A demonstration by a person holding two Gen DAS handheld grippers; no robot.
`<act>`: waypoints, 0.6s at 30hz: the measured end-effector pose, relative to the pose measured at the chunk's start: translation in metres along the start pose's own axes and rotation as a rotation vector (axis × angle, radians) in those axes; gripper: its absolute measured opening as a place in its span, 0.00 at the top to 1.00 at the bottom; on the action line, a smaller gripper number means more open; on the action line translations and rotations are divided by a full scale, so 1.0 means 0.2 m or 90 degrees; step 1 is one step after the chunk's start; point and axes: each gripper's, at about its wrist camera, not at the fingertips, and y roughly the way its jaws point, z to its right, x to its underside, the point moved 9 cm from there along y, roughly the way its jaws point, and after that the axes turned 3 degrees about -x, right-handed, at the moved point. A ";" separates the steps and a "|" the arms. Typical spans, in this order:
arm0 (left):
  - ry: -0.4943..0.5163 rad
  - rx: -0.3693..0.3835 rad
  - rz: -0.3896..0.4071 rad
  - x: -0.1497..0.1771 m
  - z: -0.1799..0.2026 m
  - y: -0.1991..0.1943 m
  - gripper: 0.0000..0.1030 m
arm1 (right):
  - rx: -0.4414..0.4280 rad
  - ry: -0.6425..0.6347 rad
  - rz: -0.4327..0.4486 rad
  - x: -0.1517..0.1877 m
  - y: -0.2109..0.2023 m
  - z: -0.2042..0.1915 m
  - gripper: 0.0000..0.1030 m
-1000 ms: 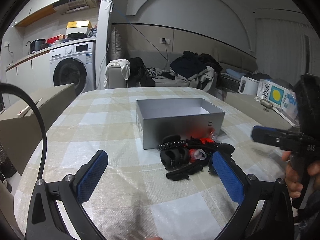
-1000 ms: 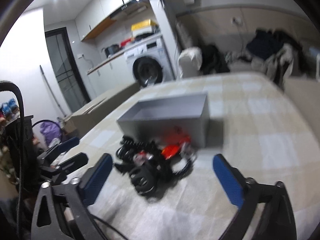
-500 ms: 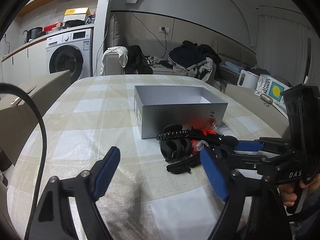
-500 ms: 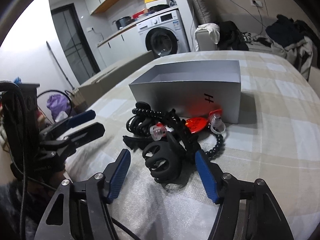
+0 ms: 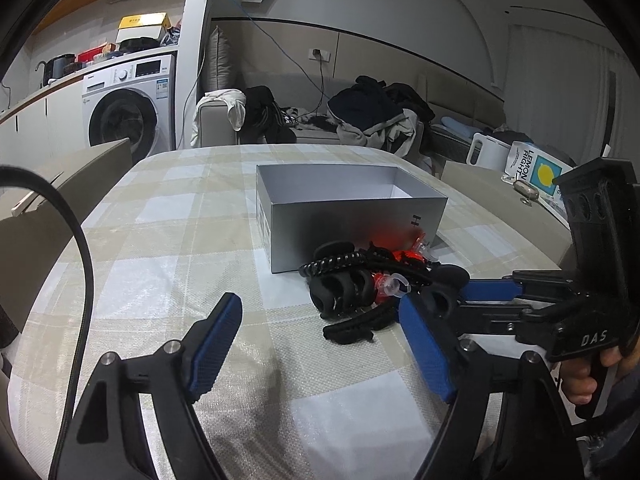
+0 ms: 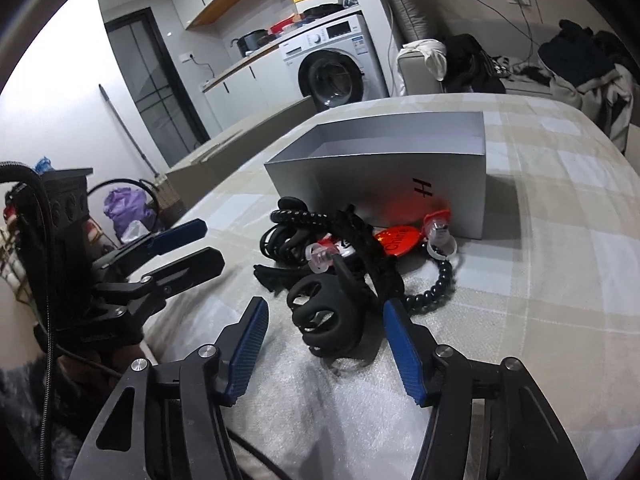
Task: Organize jewelry
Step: 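Grasp the coiled black cord bracelet with the left tool while the right tool grasps a black rubber piece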
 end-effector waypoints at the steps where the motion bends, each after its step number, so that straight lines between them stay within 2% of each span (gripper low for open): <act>1: 0.001 0.001 -0.002 0.00 0.00 0.00 0.25 | 0.003 -0.002 -0.003 0.00 0.01 -0.01 0.43; 5: 0.004 0.001 -0.005 0.00 0.00 0.01 0.25 | 0.033 -0.017 -0.017 0.00 0.05 0.00 0.45; 9: 0.007 0.001 -0.009 0.01 0.01 0.02 0.25 | 0.022 -0.009 -0.012 0.00 0.03 0.00 0.46; 13: 0.009 0.004 -0.015 0.02 0.01 0.02 0.25 | -0.014 0.015 0.019 -0.01 -0.06 0.01 0.46; 16: 0.008 0.018 -0.033 0.03 0.03 0.04 0.25 | -0.010 0.030 0.058 -0.05 -0.14 0.04 0.46; 18: 0.011 0.023 -0.046 0.04 0.04 0.06 0.25 | -0.028 0.054 0.082 -0.07 -0.17 0.08 0.46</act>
